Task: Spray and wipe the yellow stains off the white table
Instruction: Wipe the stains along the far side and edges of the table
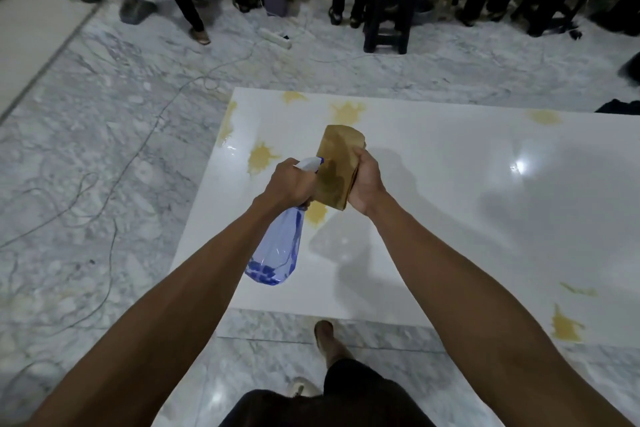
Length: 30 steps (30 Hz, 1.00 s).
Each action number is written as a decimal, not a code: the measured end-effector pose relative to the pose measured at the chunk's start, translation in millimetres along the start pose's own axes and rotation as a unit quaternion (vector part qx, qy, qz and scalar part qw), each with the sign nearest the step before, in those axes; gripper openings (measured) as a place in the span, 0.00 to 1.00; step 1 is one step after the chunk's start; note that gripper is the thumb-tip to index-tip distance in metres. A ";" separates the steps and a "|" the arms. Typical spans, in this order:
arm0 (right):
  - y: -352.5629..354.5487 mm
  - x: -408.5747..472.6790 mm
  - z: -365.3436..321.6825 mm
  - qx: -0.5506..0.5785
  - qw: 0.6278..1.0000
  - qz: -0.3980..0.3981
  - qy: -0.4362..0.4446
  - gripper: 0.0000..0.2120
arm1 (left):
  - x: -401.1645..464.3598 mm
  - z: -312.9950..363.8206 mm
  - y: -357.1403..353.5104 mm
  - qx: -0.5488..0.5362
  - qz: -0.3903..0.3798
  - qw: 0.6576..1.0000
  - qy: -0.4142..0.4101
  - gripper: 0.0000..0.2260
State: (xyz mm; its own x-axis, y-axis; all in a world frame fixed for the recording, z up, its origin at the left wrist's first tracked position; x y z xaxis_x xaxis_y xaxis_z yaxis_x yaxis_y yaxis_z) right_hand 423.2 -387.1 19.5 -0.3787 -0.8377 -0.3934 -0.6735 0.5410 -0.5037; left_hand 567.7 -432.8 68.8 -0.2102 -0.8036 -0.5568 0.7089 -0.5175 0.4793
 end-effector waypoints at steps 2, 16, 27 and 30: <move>-6.9 29.2 0.7 0.010 1.000 0.002 -0.013 0.24 | 25.5 7.4 5.7 -0.014 -0.002 1.000 0.021 0.16; -0.3 232.8 -34.7 -0.584 0.797 0.000 0.155 0.19 | 177.4 50.9 35.3 -0.058 0.013 0.996 0.073 0.12; 48.7 328.1 57.4 -0.826 0.549 -0.072 0.106 0.29 | 213.0 8.1 38.2 -0.034 -0.003 0.998 0.059 0.10; 48.0 310.2 66.6 -0.824 0.556 -0.067 0.088 0.29 | 201.0 -8.4 39.9 -0.037 -0.016 0.997 0.063 0.13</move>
State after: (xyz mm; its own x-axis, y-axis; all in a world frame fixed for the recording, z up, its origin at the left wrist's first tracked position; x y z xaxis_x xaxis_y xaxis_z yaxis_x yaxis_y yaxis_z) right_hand 315.6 -616.1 -178.0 -0.2147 -0.9347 -0.2834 -0.3154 -0.2082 0.9258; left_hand 559.4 -612.6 -29.7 -0.1511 -0.7407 -0.6546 0.7516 -0.5162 0.4106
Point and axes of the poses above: each hand's wrist, its own x-axis towards the middle knuckle, its own y-axis out of the back of the hand, z = x × y, the point moved 6 cm from there along x, towards the middle knuckle, and after that the axes turned 11 degrees about y, right-handed, at the moved point
